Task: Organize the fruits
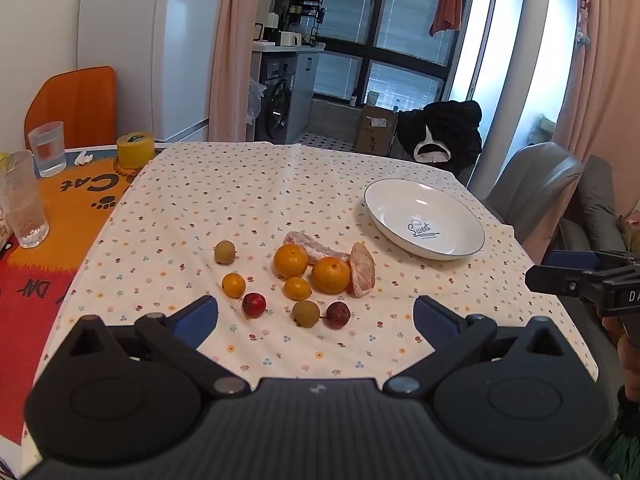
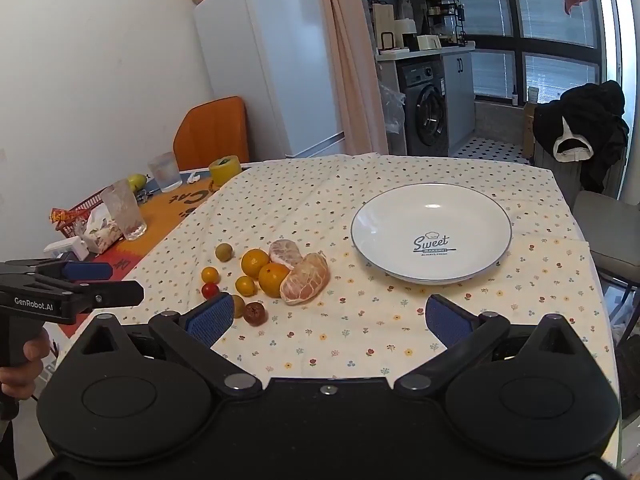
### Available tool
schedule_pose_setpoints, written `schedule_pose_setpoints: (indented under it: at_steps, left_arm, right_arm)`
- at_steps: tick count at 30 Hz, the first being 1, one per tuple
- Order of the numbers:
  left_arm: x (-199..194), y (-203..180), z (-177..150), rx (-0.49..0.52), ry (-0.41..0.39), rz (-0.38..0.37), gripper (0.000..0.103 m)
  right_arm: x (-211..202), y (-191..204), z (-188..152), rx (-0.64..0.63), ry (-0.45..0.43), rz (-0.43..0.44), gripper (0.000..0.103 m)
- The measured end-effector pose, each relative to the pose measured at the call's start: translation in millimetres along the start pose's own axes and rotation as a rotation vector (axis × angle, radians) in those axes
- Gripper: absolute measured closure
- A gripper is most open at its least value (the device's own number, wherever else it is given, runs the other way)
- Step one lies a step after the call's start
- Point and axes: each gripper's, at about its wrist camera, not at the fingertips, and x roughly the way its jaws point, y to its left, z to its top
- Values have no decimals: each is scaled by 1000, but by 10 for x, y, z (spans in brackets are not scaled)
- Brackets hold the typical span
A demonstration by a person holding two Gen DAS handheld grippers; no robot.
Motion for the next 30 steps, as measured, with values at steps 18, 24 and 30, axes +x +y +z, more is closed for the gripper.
schedule_pose_setpoints:
  at_steps: [18,24,30]
  left_arm:
    - [-31,-8,-4,-2,-11,-7,0]
    - [-33,-11,-1,-1,-10,-7,0]
    - [-37,-7,-6,-1,-10,-6,0]
  right_arm:
    - [-28,24,17,-14,6,-18,0]
    - [3,55,-9,-38,22,-23,0]
    - [9,79,-23,-55,26,-30,0]
